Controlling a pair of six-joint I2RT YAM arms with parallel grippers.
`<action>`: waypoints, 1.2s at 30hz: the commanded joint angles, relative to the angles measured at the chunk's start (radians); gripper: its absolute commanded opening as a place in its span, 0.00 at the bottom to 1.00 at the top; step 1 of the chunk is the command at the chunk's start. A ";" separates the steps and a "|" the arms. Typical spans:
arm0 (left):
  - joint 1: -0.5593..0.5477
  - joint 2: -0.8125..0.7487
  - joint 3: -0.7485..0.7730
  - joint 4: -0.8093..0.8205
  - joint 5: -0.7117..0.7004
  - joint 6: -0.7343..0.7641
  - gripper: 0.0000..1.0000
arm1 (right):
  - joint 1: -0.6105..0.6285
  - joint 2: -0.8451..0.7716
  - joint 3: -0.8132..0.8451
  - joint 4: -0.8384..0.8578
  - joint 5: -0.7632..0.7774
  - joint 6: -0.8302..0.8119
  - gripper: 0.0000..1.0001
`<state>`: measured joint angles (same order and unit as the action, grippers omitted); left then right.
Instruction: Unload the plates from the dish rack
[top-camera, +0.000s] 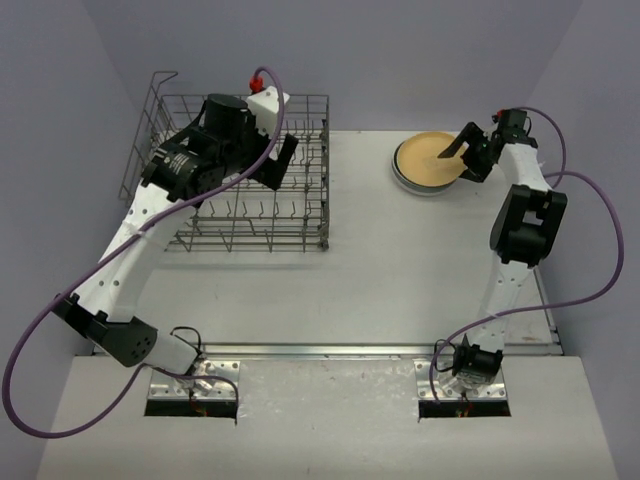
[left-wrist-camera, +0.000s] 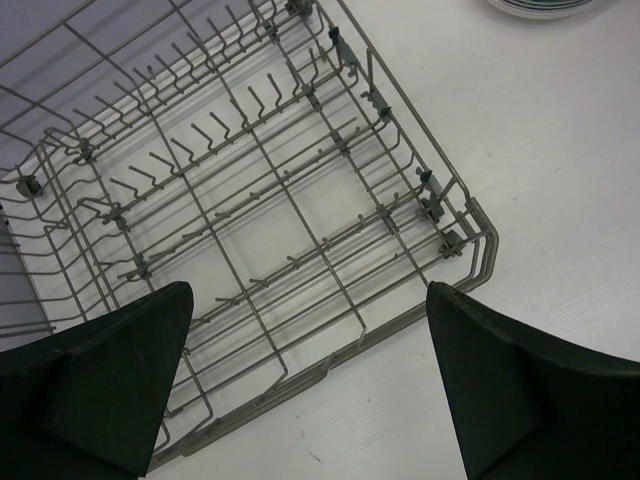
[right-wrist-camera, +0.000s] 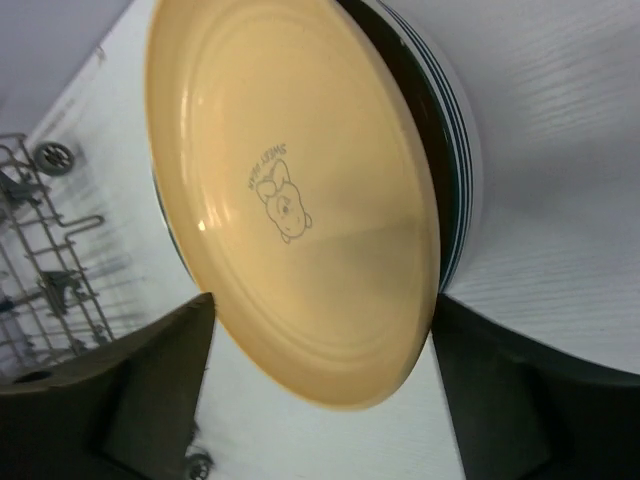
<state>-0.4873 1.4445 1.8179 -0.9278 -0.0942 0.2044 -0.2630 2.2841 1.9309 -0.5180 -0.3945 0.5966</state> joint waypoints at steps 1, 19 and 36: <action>0.027 -0.054 0.003 0.024 0.051 -0.040 1.00 | 0.038 -0.040 0.083 -0.060 0.057 -0.066 0.92; 0.126 -0.265 -0.227 0.099 0.066 -0.093 1.00 | 0.195 -0.477 -0.110 -0.206 0.293 -0.444 0.99; 0.399 -0.611 -0.708 0.331 0.009 -0.142 1.00 | 0.197 -1.486 -1.016 -0.035 0.169 -0.473 0.99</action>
<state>-0.1338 0.9348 1.1212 -0.7178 -0.0306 0.0690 -0.0631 0.8613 1.0138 -0.6132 -0.2778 0.1287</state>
